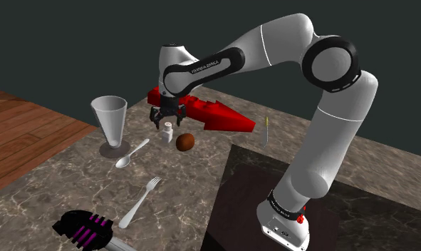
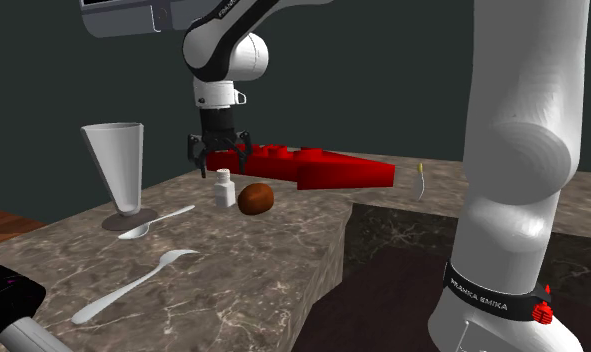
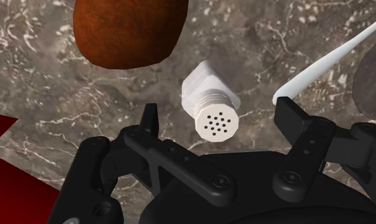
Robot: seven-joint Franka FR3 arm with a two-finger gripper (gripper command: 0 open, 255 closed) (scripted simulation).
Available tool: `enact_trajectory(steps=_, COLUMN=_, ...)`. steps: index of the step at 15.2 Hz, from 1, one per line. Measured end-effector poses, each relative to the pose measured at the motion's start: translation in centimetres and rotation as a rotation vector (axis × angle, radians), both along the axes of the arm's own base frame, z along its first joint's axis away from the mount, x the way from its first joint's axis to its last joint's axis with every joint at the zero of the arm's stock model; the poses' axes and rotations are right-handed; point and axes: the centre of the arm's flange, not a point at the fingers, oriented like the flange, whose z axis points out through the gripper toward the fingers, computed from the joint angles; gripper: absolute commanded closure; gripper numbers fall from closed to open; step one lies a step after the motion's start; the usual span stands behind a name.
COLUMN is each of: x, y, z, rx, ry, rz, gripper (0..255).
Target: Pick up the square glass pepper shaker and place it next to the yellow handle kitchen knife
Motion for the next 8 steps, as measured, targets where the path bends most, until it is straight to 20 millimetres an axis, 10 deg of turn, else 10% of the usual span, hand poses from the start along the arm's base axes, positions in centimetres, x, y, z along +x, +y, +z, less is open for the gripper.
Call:
enact_trajectory(steps=7, x=0.02, y=-0.1, z=-0.39, rx=0.0, ry=0.0, rz=0.0, gripper=0)
enact_trajectory(steps=8, x=0.02, y=-0.1, z=-0.39, rx=0.0, ry=0.0, rz=0.0, gripper=255)
